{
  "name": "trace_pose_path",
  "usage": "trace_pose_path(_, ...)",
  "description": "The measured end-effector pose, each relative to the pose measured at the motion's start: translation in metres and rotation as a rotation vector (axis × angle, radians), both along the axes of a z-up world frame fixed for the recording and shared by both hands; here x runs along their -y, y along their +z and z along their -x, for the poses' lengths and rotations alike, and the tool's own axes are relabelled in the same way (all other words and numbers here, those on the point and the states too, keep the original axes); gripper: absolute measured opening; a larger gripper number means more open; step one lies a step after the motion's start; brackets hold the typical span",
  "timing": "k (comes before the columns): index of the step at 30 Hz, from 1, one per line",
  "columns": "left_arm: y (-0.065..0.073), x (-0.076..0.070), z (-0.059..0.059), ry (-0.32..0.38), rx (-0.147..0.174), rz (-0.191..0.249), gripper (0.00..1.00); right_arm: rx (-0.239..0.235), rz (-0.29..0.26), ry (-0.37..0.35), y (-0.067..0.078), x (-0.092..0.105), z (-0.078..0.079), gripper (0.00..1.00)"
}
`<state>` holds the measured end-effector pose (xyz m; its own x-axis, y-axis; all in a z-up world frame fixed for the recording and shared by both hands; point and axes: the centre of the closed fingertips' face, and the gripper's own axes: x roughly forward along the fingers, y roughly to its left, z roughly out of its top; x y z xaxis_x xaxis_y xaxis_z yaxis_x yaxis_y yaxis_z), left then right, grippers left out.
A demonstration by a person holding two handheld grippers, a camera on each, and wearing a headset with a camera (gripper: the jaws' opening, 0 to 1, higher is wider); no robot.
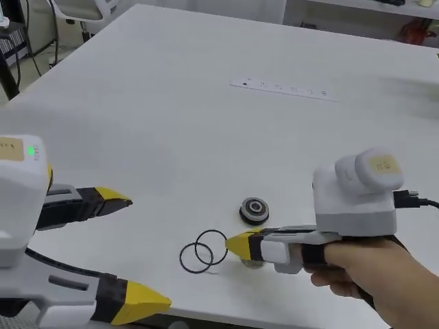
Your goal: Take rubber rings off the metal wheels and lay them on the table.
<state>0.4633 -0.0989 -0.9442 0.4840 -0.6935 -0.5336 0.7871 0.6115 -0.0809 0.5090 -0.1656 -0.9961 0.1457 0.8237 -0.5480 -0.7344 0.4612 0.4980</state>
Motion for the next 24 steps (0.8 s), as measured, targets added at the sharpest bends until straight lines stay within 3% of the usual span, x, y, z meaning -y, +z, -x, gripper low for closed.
trace_pose_path(8,-0.001,0.001,0.001,-0.008,-0.006,-0.004,0.82,0.020,0.031,0.003,-0.005,0.002,-0.002,0.00)
trace_pose_path(13,-0.002,0.001,0.001,-0.007,-0.010,-0.004,0.82,0.078,0.084,0.052,-0.009,0.002,0.001,0.00)
trace_pose_path(24,-0.003,0.000,0.002,-0.009,-0.011,-0.015,0.81,0.132,0.127,0.103,-0.011,0.003,0.004,0.02)
